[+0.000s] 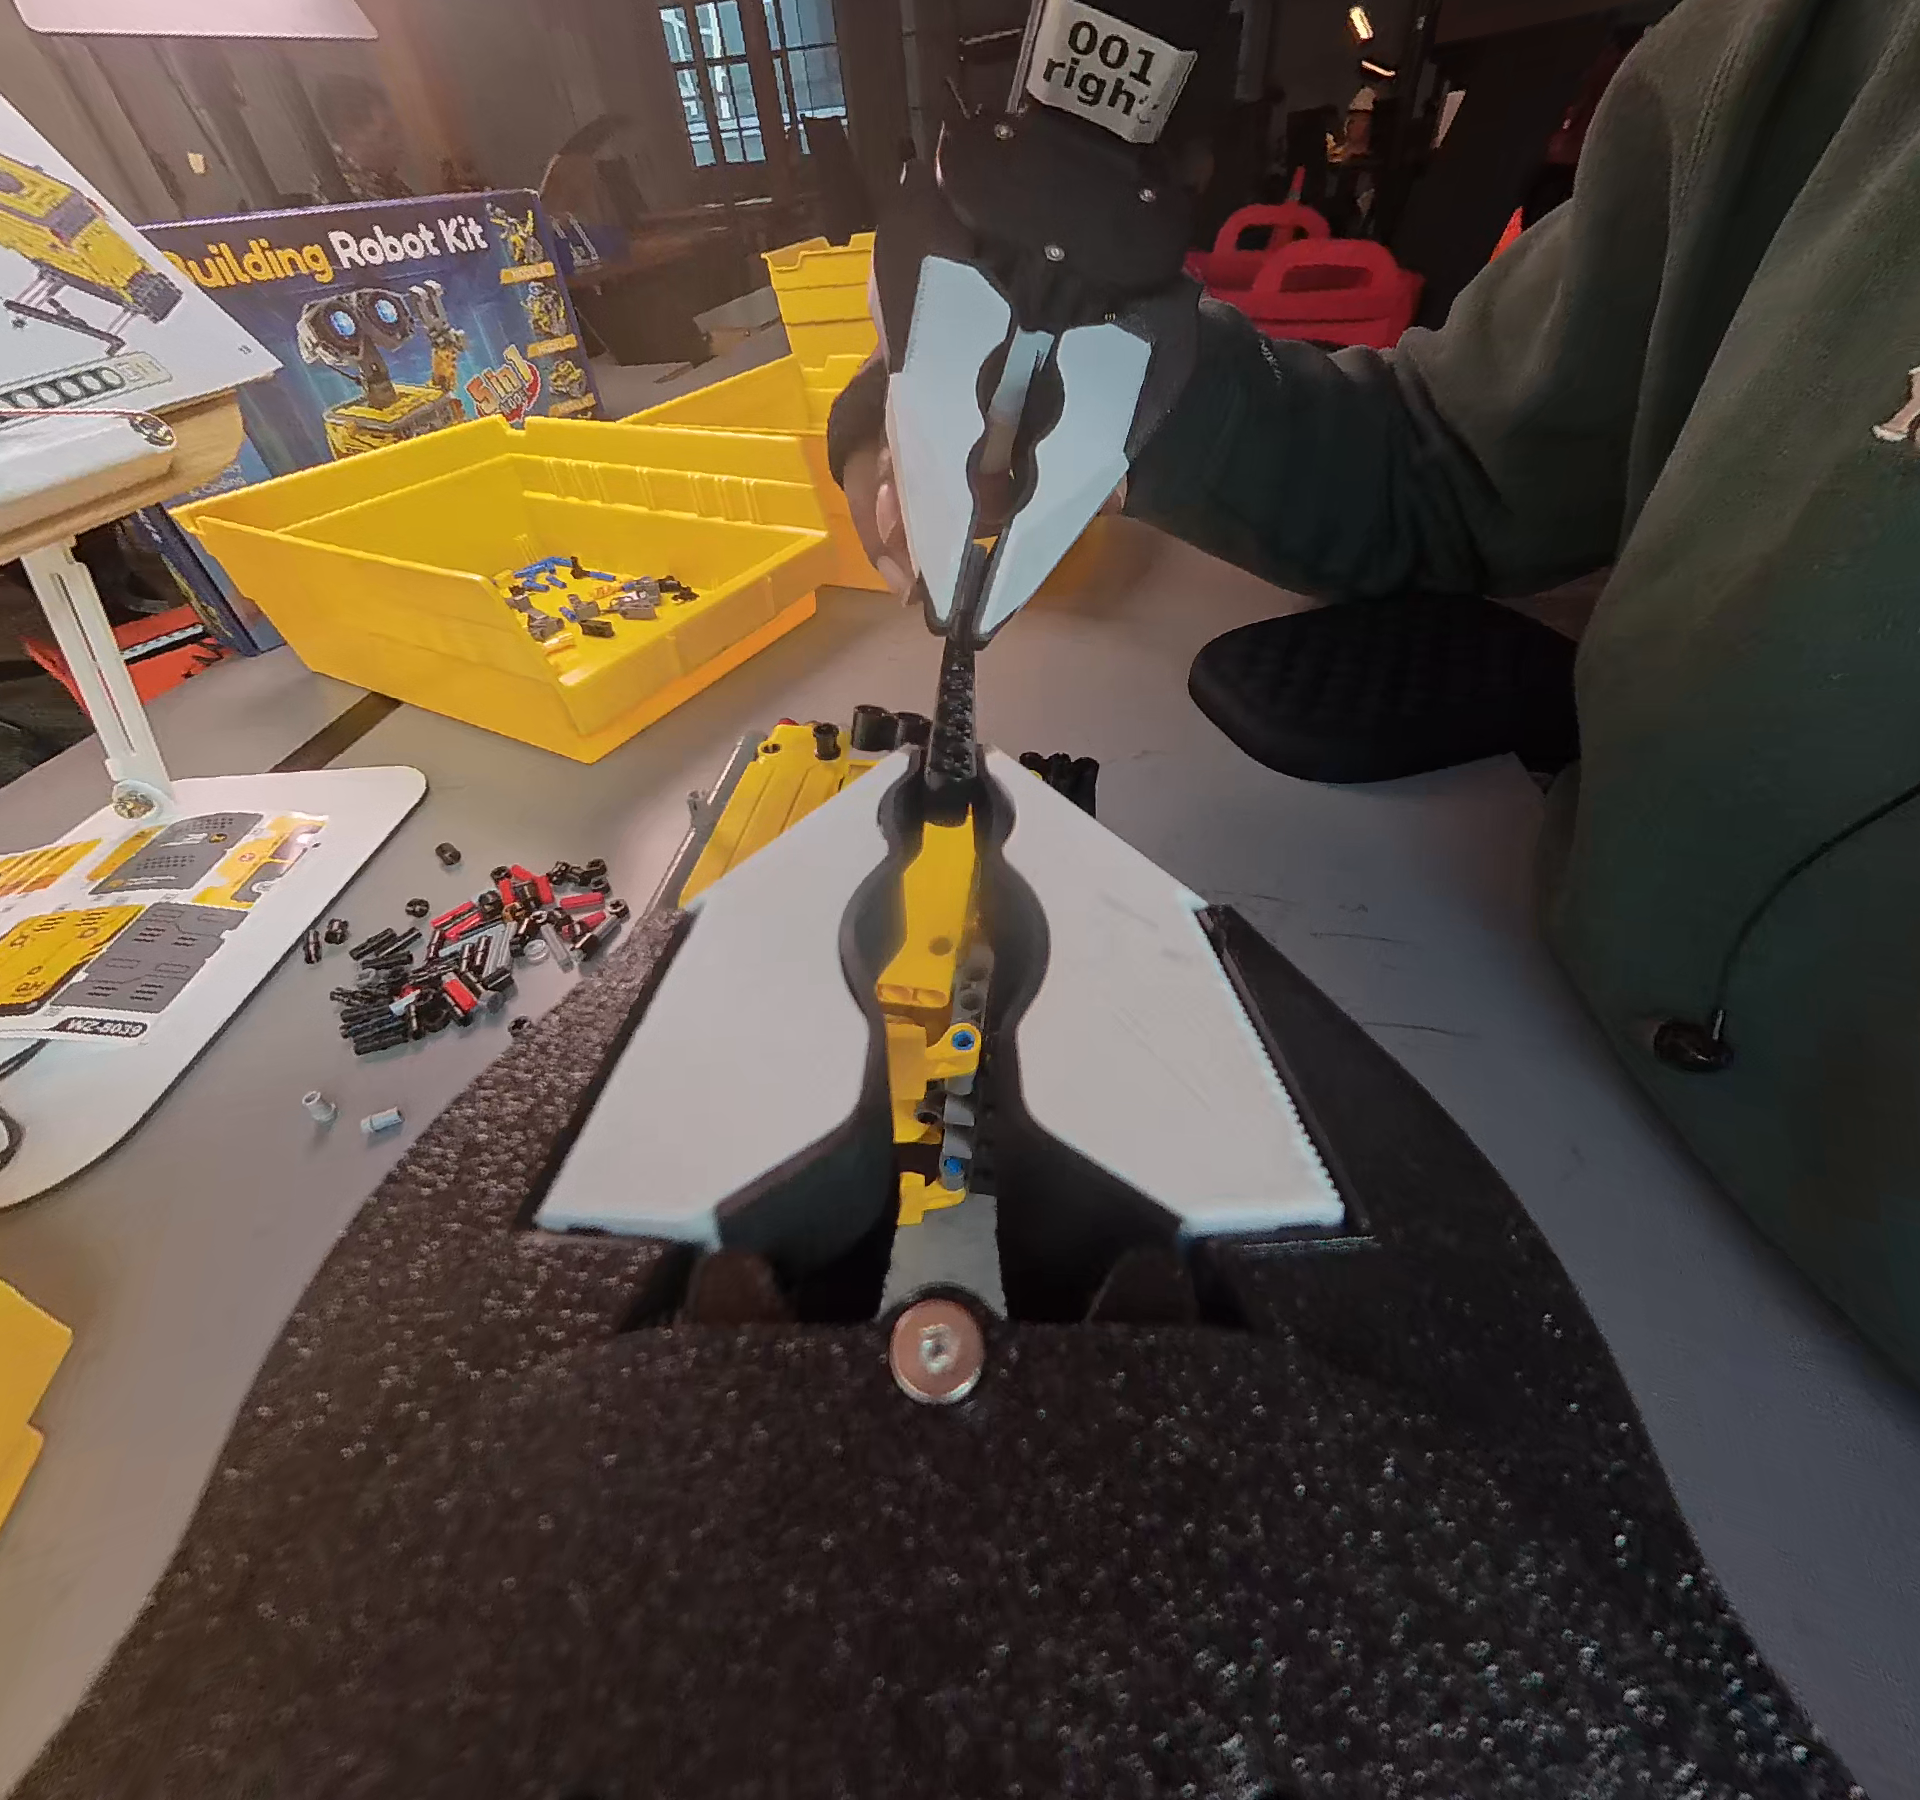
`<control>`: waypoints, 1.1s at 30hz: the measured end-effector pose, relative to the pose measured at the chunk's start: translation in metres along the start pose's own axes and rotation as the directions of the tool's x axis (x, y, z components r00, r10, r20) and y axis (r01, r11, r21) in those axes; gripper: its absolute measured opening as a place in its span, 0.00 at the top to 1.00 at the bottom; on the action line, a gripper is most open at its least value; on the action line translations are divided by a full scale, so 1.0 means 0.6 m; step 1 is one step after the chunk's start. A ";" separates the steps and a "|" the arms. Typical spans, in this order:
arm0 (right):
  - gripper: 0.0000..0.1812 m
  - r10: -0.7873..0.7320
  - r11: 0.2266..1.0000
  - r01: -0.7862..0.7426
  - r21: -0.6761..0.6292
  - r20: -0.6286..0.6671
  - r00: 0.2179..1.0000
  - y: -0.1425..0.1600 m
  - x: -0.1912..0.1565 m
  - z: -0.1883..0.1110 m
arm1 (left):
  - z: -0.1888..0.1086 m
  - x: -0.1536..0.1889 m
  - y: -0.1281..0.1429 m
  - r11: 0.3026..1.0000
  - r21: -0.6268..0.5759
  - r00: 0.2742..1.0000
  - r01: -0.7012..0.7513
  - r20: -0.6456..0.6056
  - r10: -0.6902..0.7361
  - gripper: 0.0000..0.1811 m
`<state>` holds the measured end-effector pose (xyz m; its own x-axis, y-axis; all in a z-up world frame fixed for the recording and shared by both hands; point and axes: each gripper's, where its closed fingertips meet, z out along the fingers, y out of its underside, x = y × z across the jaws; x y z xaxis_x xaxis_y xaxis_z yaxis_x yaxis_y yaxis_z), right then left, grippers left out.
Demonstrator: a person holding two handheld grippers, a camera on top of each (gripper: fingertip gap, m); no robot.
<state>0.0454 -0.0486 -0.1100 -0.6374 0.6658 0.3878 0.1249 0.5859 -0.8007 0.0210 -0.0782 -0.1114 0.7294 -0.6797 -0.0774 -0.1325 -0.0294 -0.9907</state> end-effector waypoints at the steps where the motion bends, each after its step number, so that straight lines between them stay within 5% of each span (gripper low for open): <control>1: 0.98 0.006 1.000 -0.006 0.003 0.010 1.000 0.000 -0.001 -0.002 | 0.001 0.001 0.000 1.000 -0.004 1.000 -0.003 -0.001 0.003 0.96; 5: 0.98 0.014 1.000 -0.014 -0.005 0.027 1.000 0.003 -0.002 -0.009 | 0.000 0.000 0.002 1.000 -0.011 1.000 -0.013 0.004 0.013 0.96; 10: 0.77 -0.018 0.999 0.017 -0.028 -0.013 1.000 0.001 0.001 -0.004 | -0.005 -0.004 -0.008 1.000 0.006 1.000 -0.015 0.023 0.015 0.96; 13: 0.96 -0.062 0.997 0.060 -0.040 -0.036 0.997 0.003 0.000 0.007 | 0.000 -0.001 -0.003 1.000 -0.006 1.000 -0.021 0.017 0.021 0.96; 24: 0.96 0.086 0.995 -0.089 0.041 0.063 0.994 0.003 -0.013 0.003 | -0.007 0.010 0.016 0.994 -0.082 0.998 -0.066 -0.026 0.064 0.96; 33: 0.96 0.190 0.979 -0.185 -0.091 0.043 0.981 0.015 -0.028 0.007 | -0.018 0.027 0.040 0.975 -0.203 0.994 -0.092 -0.082 0.076 0.95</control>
<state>0.0543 -0.0565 -0.1254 -0.6345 0.7442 0.2088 0.3091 0.4920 -0.8139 0.0224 -0.0978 -0.1350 0.6597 -0.7378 -0.1433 -0.3322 -0.1151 -0.9362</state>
